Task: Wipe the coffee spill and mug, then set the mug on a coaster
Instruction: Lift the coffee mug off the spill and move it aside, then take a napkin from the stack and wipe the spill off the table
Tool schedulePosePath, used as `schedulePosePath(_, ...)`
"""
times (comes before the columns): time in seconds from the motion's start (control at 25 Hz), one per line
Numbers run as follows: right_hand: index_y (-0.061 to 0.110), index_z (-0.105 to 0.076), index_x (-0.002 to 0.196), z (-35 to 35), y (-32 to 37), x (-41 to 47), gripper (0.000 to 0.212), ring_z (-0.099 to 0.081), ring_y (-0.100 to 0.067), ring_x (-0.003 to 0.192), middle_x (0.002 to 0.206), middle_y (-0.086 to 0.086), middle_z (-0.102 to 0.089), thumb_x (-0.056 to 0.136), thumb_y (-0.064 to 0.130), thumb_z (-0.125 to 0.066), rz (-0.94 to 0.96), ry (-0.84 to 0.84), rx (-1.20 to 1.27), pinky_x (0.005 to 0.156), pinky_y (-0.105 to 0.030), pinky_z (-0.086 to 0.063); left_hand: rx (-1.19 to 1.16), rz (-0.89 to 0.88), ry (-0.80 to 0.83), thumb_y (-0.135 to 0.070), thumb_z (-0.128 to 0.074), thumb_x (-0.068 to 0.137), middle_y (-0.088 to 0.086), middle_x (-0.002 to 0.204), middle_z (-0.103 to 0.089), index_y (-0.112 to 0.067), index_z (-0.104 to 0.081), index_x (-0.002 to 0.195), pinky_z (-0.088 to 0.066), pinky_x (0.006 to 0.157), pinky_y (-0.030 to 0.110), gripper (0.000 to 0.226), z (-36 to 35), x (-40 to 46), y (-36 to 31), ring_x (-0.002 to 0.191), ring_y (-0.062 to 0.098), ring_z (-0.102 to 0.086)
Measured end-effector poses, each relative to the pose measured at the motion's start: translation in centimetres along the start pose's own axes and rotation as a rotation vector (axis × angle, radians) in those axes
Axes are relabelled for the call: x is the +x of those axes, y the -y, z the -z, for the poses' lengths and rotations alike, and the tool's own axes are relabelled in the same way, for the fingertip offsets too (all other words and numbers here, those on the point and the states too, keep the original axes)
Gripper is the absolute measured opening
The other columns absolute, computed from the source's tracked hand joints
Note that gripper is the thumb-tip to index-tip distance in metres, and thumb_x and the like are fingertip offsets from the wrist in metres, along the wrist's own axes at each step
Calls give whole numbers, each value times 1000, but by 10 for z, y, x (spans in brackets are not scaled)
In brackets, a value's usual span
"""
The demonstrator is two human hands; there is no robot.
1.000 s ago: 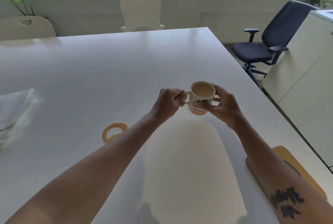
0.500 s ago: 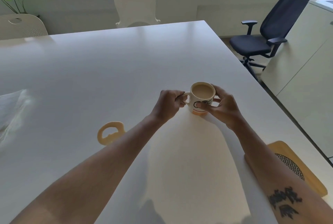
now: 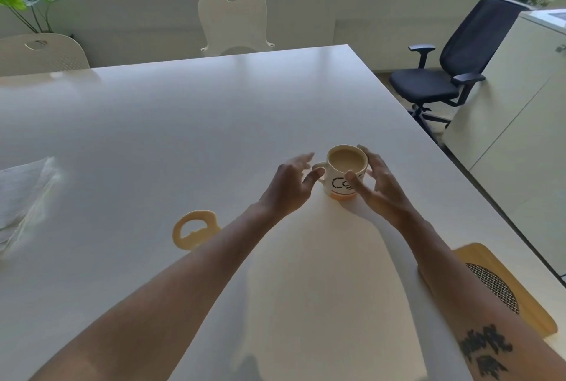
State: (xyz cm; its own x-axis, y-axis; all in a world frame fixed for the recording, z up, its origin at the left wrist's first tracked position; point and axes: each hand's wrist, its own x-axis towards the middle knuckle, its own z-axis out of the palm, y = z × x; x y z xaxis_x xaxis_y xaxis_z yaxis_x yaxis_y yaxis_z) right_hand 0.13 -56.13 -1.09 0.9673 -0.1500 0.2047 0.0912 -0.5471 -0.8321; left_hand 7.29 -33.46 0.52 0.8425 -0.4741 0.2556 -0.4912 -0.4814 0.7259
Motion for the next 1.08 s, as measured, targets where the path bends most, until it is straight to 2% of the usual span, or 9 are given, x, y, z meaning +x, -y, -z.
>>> schedulePosePath(0.08,25,-21,169,4,0,0,94,-23,-18,162,175,2,-24,96,80,-39,7,-37,-146,129,-50,-30,132,-17,51,-43,-54,109,22,171,-37,-1,-32,165,-32,130,47,74,6,-3,-1,161,34,-34)
schedulePosePath(0.12,25,-15,170,6,0,0,91,-16,-18,164,178,2,-16,98,80,-31,30,-63,-217,130,-50,-26,186,-20,66,-49,-49,110,19,178,-20,-4,-21,169,-19,133,49,80,10,-3,-2,167,33,-16)
schedulePosePath(0.2,24,-8,171,11,3,0,87,-9,-18,166,180,1,-7,102,76,-23,92,-125,-351,131,-46,-19,252,-4,86,-56,-41,110,15,181,7,-9,-3,172,3,133,52,87,20,-4,-2,168,30,10)
schedulePosePath(0.28,20,-8,171,16,8,3,82,-7,-22,166,180,-4,-5,106,68,-24,148,-176,-459,133,-46,-16,305,-5,93,-60,-36,109,12,178,22,-10,5,171,12,131,55,90,32,-4,0,165,29,24)
schedulePosePath(0.44,13,-10,170,23,31,7,80,-6,-27,166,180,-9,-6,108,59,-29,164,-201,-592,133,-54,-15,412,-42,70,-62,-31,110,11,177,29,-11,9,171,14,132,59,89,65,-11,5,163,28,30)
schedulePosePath(0.72,12,-5,171,16,79,22,82,-2,-26,167,180,-9,0,107,58,-27,153,-160,-694,134,-55,-9,507,2,1,-64,-24,109,11,178,24,-9,10,170,11,133,60,89,143,-24,27,164,29,26)
schedulePosePath(1.08,10,-12,170,-35,143,44,74,-5,-28,166,179,-10,-7,110,46,-36,239,-148,-695,133,-56,-9,612,76,-122,-73,-12,101,11,179,19,-10,6,171,12,132,57,96,251,-68,68,165,27,23)
